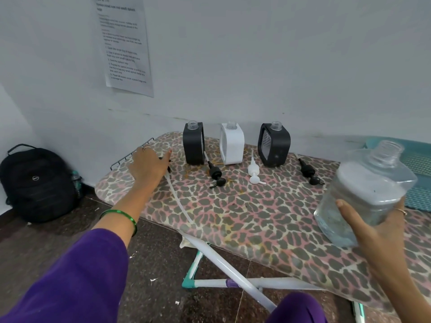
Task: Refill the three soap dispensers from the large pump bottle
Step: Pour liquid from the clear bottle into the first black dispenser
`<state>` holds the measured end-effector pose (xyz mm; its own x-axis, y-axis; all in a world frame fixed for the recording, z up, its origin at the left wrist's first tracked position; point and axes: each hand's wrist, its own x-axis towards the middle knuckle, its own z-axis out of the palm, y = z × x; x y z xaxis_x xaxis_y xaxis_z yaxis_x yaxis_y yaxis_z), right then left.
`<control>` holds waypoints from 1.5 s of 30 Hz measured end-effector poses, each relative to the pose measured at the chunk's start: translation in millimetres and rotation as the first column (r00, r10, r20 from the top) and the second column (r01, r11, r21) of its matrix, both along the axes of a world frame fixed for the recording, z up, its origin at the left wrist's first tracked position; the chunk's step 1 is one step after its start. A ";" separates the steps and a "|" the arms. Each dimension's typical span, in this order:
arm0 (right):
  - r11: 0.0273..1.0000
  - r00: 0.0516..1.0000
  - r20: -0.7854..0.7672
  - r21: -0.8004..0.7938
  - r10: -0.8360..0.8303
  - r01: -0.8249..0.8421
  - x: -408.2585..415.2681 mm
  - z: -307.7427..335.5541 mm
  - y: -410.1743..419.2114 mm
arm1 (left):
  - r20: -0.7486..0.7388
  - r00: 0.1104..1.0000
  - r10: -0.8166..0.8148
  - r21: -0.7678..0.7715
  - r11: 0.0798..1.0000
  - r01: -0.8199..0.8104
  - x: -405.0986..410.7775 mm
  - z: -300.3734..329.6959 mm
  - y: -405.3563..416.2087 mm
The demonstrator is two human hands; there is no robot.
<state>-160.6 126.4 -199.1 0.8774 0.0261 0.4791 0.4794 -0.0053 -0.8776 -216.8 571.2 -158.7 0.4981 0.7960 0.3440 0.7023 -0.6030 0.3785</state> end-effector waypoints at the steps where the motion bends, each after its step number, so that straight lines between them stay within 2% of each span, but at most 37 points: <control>1: 1.000 1.000 -0.001 0.000 -0.001 0.001 0.6 -0.4 -0.1 | 0.072 0.996 -0.051 0.001 0.999 0.051 3.3 3.6 -0.8; 3: 1.000 1.000 -0.002 0.003 -0.004 0.004 1.5 -0.7 -0.6 | 0.240 0.950 -0.199 -0.063 0.973 0.220 13.1 11.8 -5.3; 5: 1.000 1.000 -0.009 0.003 -0.007 0.007 1.2 -0.1 -0.1 | 0.336 0.899 -0.281 -0.149 0.927 0.346 25.2 18.9 -13.6; 11: 1.000 1.000 -0.016 -0.006 -0.013 0.013 -0.4 1.5 0.0 | 0.390 0.871 -0.297 -0.409 0.792 0.453 56.3 24.1 -33.8; 17: 0.999 0.999 -0.035 -0.038 -0.011 0.010 -1.1 2.3 -1.1 | 0.477 0.835 -0.274 -0.354 0.810 0.467 64.8 15.6 -43.7; 26: 0.999 0.998 -0.054 -0.035 -0.032 0.030 -1.6 3.1 -0.6 | 0.519 0.831 -0.201 -0.315 0.858 0.405 46.9 12.5 -38.3; 30: 0.999 0.998 -0.058 -0.039 -0.031 0.029 -0.2 2.1 -1.7 | 0.538 0.807 -0.242 -0.170 0.907 0.386 29.3 24.0 -36.4; 35: 0.998 0.997 -0.067 -0.046 -0.037 0.034 -0.6 1.7 -1.0 | 0.562 0.762 -0.322 -0.021 0.915 0.402 5.2 51.3 -55.3; 38: 0.998 0.998 -0.057 -0.043 -0.041 0.039 -1.5 3.4 -0.3 | 0.588 0.692 -0.420 -0.034 0.841 0.539 -14.2 64.7 -77.1; 41: 0.999 0.997 -0.063 -0.036 -0.037 0.035 -2.8 4.3 -0.3 | 0.636 0.570 -0.521 -0.163 0.630 0.759 -33.7 68.0 -105.4; 43: 0.999 0.996 -0.074 -0.023 -0.038 0.037 -3.8 5.5 -0.5 | 0.665 0.491 -0.562 -0.216 0.485 0.847 -43.5 61.1 -127.1; 45: 0.999 0.996 -0.081 -0.020 -0.033 0.031 -4.9 7.9 -0.2 | 0.662 0.461 -0.591 -0.247 0.409 0.879 -47.8 48.8 -146.8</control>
<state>-165.5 126.2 -191.3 0.9138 0.0058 0.4061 0.4060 -0.0359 -0.9131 -264.6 424.5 -110.0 0.8864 0.2698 0.3762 -0.2529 -0.3985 0.8816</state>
